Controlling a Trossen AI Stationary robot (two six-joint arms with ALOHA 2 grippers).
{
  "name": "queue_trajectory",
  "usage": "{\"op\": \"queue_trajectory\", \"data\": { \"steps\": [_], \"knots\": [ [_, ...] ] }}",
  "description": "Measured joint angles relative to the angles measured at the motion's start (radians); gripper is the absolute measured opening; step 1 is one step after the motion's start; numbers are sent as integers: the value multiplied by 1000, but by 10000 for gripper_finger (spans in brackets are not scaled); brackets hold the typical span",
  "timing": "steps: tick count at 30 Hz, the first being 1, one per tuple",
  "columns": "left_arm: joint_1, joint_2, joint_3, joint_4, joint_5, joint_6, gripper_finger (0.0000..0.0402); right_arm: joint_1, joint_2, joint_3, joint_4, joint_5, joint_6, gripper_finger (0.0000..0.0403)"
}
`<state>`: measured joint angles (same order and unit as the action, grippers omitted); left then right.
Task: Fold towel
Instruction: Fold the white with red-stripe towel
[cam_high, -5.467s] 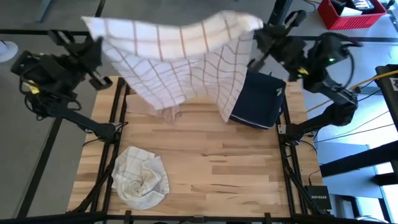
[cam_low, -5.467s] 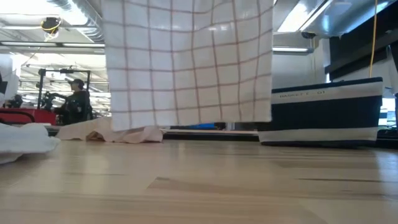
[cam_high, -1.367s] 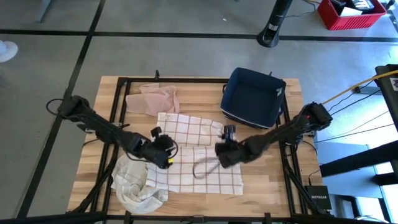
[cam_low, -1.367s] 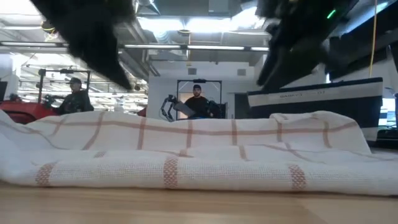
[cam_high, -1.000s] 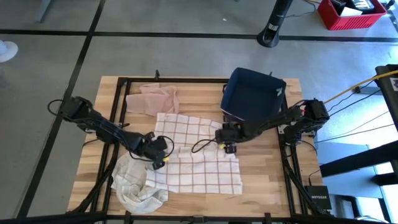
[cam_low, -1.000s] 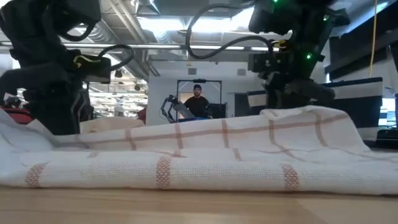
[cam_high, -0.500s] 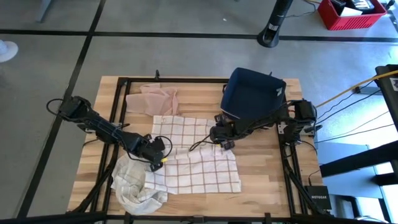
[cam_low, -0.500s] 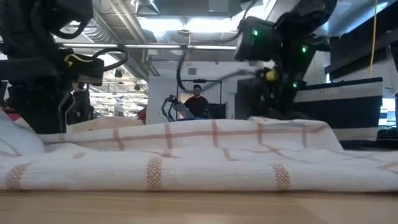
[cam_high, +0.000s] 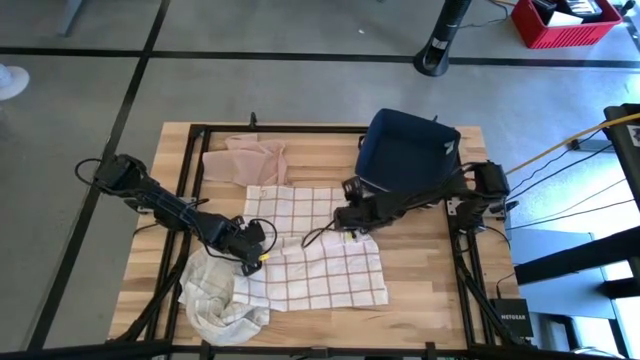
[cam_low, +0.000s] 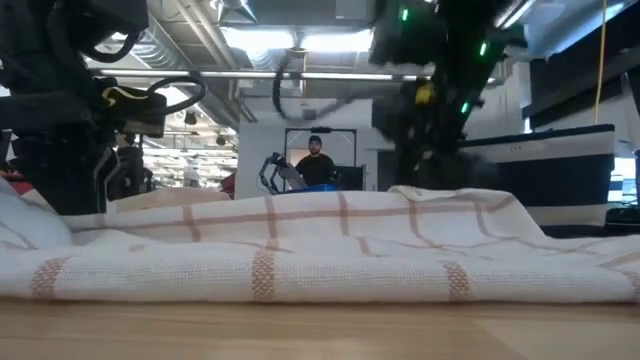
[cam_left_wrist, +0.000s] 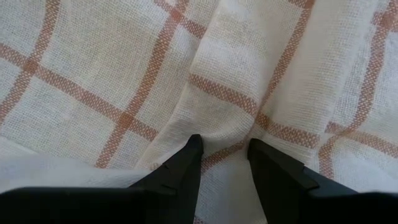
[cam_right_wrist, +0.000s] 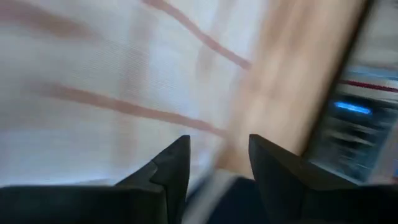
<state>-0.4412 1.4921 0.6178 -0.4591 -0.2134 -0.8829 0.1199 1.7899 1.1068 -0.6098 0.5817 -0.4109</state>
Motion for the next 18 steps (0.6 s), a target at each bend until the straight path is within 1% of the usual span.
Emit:
{"op": "queue_trajectory", "data": {
  "steps": [2, 4, 7, 9, 11, 13, 15, 17, 18],
  "knots": [
    [0, 0, 1, -1, 0, 0, 131, 16, -13, 32, -65, -111, 82, 165],
    [0, -2, 16, -13, 1, 8, 131, 29, -32, 52, -139, -192, 156, 165],
    [0, -19, 77, -98, 23, 23, 131, 46, -59, 67, -213, -264, 272, 165],
    [-1, -44, 139, -153, 8, 46, 131, 58, -78, 66, -234, -309, 333, 165],
    [-1, -70, 200, -183, -54, 79, 131, 74, -98, 66, -228, -321, 386, 165],
    [9, -83, 235, -242, -136, 116, 131, 93, -120, 66, -227, -313, 460, 165],
    [31, -92, 254, -292, -252, 149, 131, 114, -142, 66, -234, -304, 532, 165],
    [62, -98, 259, -333, -374, 136, 131, 141, -156, 66, -220, -288, 606, 165],
    [81, -96, 254, -362, -413, 122, 131, 156, -162, 60, -189, -273, 639, 165]
  ]
}}
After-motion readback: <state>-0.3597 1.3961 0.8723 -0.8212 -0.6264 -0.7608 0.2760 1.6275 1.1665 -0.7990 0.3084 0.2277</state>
